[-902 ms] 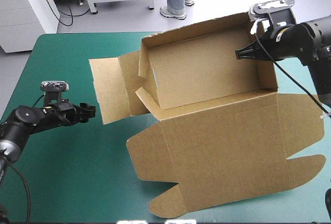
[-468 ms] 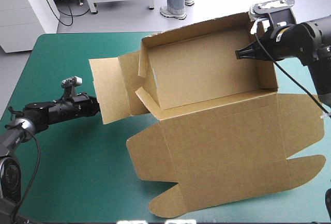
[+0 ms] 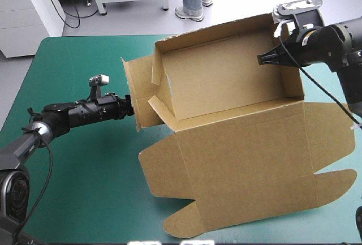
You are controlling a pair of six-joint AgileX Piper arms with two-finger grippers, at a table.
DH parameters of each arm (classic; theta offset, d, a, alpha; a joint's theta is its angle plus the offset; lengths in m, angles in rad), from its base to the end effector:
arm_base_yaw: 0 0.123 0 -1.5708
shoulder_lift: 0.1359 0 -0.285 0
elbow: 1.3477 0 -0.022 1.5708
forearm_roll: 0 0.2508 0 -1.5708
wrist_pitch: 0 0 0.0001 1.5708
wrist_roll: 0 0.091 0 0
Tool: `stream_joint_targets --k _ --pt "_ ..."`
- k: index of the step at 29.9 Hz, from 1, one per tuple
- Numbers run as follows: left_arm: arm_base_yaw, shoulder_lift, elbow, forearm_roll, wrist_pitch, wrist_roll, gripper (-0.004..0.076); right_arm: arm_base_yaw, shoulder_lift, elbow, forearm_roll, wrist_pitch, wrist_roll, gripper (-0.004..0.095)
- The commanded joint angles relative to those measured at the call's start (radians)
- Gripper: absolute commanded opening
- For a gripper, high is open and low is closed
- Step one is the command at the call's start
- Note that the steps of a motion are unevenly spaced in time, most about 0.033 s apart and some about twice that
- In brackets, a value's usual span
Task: Fold the box
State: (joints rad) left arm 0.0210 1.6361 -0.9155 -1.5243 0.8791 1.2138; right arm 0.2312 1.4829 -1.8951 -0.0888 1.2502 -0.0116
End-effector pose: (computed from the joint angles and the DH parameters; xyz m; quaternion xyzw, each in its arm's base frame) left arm 0.3183 -0.0634 0.2346 0.0547 0.8368 -0.4317 0.3323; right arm 0.2837 0.0589 0.4852 -0.1070 0.9100 -0.0003 0.4007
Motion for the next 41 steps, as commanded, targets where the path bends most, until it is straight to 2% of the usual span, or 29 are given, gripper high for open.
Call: stream_joint_targets --k 1,7,19,24,31,34,37,41 --pt "-0.006 -0.039 -0.05 -0.057 0.151 -0.019 0.0476 -0.005 -0.033 -0.023 0.006 0.001 0.004 -0.0018" --pt "-0.006 -0.053 -0.084 -0.059 0.278 -0.046 0.0476 -0.005 -0.029 -0.023 0.003 -0.015 0.004 -0.0018" --pt "-0.006 -0.223 -0.09 -0.079 0.292 -0.046 0.0476 -0.005 0.038 -0.023 0.011 -0.021 -0.006 -0.0018" --pt "-0.006 -0.237 -0.09 -0.159 0.371 -0.044 0.0476 -0.005 0.063 -0.023 0.011 -0.022 -0.016 -0.0017" --pt "-0.01 -0.237 -0.09 -0.17 0.351 -0.099 0.0476 -0.001 0.07 -0.023 0.058 -0.056 -0.019 -0.0017" --pt "-0.031 -0.237 -0.095 -0.17 0.292 -0.132 0.0476 0.001 0.07 -0.023 0.122 -0.071 -0.019 -0.0013" --pt "-0.073 -0.237 -0.143 -0.068 0.207 -0.189 0.0476 0.049 0.075 -0.023 0.058 -0.08 0.012 -0.0011" --pt "-0.139 -0.237 -0.253 0.157 0.073 -0.382 0.0476 0.144 0.094 -0.023 -0.065 -0.082 0.083 -0.0011"
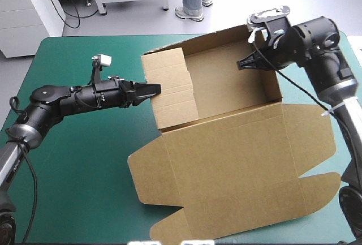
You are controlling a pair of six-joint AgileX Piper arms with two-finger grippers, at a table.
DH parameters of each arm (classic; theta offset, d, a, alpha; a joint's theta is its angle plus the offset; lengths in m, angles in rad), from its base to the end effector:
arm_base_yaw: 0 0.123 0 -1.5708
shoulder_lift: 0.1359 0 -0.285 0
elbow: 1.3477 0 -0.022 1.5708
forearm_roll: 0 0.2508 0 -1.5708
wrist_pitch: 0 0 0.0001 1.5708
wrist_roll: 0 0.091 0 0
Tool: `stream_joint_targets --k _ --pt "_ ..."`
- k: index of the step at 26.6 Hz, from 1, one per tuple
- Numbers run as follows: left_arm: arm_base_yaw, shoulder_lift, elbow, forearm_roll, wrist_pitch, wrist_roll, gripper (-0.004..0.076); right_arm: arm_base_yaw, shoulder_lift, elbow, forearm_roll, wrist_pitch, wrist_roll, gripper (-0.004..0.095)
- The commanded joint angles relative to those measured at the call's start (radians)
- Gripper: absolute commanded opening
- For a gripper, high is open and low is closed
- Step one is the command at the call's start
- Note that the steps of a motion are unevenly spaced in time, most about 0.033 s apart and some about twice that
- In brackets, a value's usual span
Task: Fold the box
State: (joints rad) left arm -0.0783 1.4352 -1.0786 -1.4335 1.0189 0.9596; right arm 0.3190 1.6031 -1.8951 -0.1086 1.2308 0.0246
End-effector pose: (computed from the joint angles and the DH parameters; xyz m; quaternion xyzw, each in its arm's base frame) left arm 0.2839 -0.0993 0.3395 0.1425 0.7782 -0.4995 0.3529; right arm 0.3184 0.0954 0.4492 -0.1360 0.9247 0.0066 0.3555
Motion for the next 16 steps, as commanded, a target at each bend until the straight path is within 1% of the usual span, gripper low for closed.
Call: stream_joint_targets --k 1,6,9,10,11,12,14,16 --pt "-0.056 -0.036 -0.119 0.14 -0.112 -0.201 0.0476 0.074 -0.024 -0.023 -0.058 -0.071 0.057 -0.0012" --pt "-0.105 -0.036 -0.184 0.429 -0.243 -0.464 0.0473 0.147 -0.023 -0.023 -0.052 -0.169 0.111 -0.0012" --pt "-0.139 -0.036 -0.196 0.581 -0.297 -0.582 0.0429 0.181 -0.017 -0.023 -0.029 -0.188 0.11 -0.0012" --pt "-0.16 -0.036 -0.195 0.682 -0.333 -0.661 0.0377 0.195 -0.012 -0.023 -0.015 -0.188 0.11 -0.0012" --pt "-0.17 -0.036 -0.195 0.721 -0.343 -0.699 0.0358 0.199 -0.008 -0.023 -0.003 -0.188 0.112 -0.0012" --pt "-0.184 -0.036 -0.195 0.815 -0.351 -0.769 0.0298 0.209 0.006 -0.023 0.025 -0.189 0.114 -0.0012" --pt "-0.196 -0.036 -0.195 0.899 -0.348 -0.81 0.0199 0.211 0.015 -0.023 0.046 -0.189 0.114 -0.0012" --pt "-0.199 -0.036 -0.195 0.95 -0.341 -0.829 0.0058 0.211 0.026 -0.023 0.056 -0.189 0.12 -0.0012"
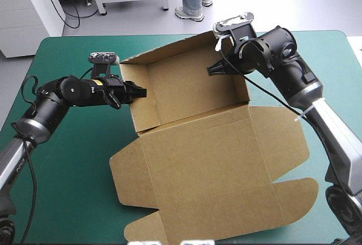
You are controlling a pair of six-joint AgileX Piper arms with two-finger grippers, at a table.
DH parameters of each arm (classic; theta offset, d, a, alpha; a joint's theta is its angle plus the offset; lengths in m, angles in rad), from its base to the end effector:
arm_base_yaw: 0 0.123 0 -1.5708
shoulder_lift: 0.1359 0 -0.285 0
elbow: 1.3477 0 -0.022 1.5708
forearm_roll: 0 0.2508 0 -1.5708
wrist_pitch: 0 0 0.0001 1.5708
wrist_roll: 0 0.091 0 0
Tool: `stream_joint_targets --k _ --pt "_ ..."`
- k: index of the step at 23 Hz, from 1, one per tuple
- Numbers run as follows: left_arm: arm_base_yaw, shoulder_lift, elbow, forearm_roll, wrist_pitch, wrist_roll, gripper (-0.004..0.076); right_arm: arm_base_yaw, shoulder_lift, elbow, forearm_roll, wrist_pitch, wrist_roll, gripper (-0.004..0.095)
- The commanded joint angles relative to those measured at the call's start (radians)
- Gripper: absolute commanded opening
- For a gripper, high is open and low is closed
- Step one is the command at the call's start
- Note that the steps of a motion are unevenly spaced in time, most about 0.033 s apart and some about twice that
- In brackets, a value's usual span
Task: Fold the box
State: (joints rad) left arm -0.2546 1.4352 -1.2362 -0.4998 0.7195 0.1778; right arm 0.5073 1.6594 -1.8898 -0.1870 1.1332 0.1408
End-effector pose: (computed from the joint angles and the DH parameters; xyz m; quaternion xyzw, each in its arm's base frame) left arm 0.2965 -0.1069 0.3419 0.0819 0.9070 -0.2325 0.3415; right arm 0.3192 0.1599 0.4351 -0.1742 0.9090 0.0285 0.3776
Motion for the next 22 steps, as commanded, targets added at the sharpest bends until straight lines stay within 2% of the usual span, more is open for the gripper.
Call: stream_joint_targets --k 1,5,8,12,17,22 --pt "-0.023 -0.036 -0.037 0.044 -0.034 -0.055 -0.0009 0.023 -0.018 -0.029 0.14 -0.091 0.019 -0.0012" --pt "-0.023 -0.017 -0.039 0.128 -0.048 -0.139 -0.0008 0.02 0.052 -0.029 0.128 -0.054 0.04 -0.0012" --pt "-0.023 0.056 -0.084 0.211 0.035 -0.184 -0.0008 0.009 0.122 -0.029 0.116 0.005 0.054 -0.0012" --pt "-0.023 0.169 -0.205 0.29 0.16 -0.229 -0.0008 -0.012 0.186 -0.029 0.116 0.012 0.054 -0.0012" --pt "-0.025 0.302 -0.326 0.331 0.26 -0.241 -0.0008 -0.06 0.257 -0.029 0.145 0.023 0.054 -0.0012" --pt "-0.083 0.407 -0.365 0.432 0.301 -0.241 -0.0008 -0.082 0.323 -0.029 0.15 0.028 0.041 -0.0012"
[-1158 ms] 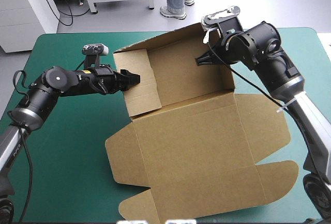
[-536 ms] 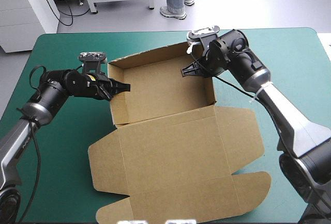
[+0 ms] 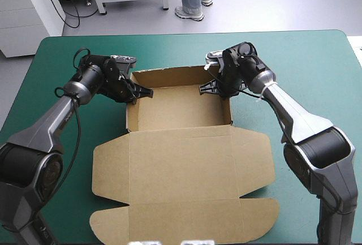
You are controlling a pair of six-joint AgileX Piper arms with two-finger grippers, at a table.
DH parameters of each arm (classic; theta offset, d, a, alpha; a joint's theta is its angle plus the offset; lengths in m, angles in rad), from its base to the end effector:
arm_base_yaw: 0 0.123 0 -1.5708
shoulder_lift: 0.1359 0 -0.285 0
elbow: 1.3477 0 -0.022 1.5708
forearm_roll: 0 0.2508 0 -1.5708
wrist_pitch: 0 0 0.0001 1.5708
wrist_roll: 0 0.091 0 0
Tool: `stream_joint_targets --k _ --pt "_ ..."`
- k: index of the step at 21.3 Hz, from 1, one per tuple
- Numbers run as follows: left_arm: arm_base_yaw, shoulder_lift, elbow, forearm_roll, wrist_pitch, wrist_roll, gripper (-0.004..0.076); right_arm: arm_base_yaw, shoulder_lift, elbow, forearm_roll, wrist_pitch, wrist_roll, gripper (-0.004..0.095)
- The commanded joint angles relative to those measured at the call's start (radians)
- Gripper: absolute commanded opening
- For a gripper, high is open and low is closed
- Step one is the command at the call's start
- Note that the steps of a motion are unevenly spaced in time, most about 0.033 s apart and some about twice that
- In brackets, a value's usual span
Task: Fold the box
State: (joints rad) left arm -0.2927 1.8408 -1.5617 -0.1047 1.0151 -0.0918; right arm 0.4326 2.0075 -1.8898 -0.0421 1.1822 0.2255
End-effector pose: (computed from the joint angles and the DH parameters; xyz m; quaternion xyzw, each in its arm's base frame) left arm 0.3761 -0.1218 0.2739 0.0795 0.9791 -0.0823 0.1680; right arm 0.3988 0.1802 0.2917 -0.1060 0.9781 0.0380 0.1752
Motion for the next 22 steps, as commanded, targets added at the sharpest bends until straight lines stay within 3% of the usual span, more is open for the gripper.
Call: stream_joint_targets --k 1,10,12,15,16,18,22 --pt "-0.056 0.016 -0.041 0.05 0.0 0.026 -0.0008 -0.007 -0.013 -0.029 0.005 -0.021 -0.055 -0.0012" --pt "-0.089 0.091 -0.042 0.058 0.01 0.072 0.0009 -0.007 0.05 -0.059 0.0 -0.019 -0.061 0.0002" --pt "-0.089 0.086 -0.046 0.056 0.015 0.092 0.0084 -0.007 0.05 -0.1 0.009 0.012 -0.109 0.0122" --pt "-0.087 0.086 -0.095 0.056 0.08 0.086 0.0299 -0.007 0.05 -0.189 0.007 0.045 -0.099 0.0424" --pt "-0.077 0.086 -0.119 0.036 0.106 0.055 0.0365 -0.007 0.05 -0.216 0.007 0.055 -0.099 0.0481" --pt "-0.048 0.086 -0.173 0.007 0.154 -0.006 0.0403 -0.007 0.05 -0.238 0.005 0.069 -0.099 0.0495" --pt "-0.004 0.086 -0.27 0.013 0.276 -0.026 0.0403 -0.007 0.048 -0.238 0.027 0.069 -0.099 0.0496"
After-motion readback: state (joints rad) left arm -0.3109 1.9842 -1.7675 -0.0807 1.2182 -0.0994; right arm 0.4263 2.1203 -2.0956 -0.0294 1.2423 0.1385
